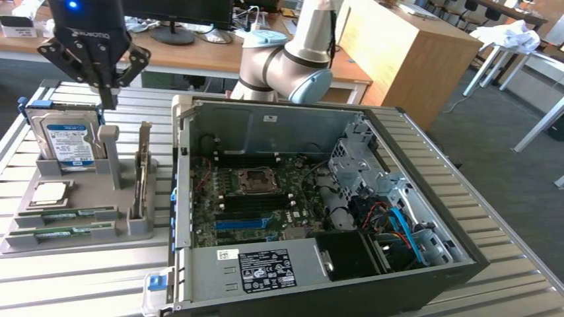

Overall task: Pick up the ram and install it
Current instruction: 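Reach for the ram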

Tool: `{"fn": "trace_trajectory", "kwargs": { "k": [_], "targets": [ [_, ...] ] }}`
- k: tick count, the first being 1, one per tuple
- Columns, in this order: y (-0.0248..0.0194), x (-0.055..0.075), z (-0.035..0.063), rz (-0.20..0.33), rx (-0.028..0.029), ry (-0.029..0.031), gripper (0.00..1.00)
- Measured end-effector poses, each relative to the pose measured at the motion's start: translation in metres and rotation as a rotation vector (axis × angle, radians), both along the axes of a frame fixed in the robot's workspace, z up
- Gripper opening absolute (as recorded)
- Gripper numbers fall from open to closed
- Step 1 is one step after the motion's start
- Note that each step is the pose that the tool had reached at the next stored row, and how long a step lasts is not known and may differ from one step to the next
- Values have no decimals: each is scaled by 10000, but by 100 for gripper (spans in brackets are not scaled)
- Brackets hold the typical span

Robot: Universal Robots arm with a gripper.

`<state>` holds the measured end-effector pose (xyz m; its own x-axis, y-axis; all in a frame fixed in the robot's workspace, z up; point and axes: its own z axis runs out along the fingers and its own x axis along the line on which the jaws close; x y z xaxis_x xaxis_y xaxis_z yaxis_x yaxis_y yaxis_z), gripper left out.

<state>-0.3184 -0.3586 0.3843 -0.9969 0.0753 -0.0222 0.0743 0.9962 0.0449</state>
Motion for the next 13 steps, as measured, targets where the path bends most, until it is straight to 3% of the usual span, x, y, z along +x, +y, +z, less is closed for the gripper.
{"fn": "trace_trajectory", "kwargs": {
  "k": [13],
  "targets": [
    [32,-275,-15,-1,0,6,10]
  ]
}}
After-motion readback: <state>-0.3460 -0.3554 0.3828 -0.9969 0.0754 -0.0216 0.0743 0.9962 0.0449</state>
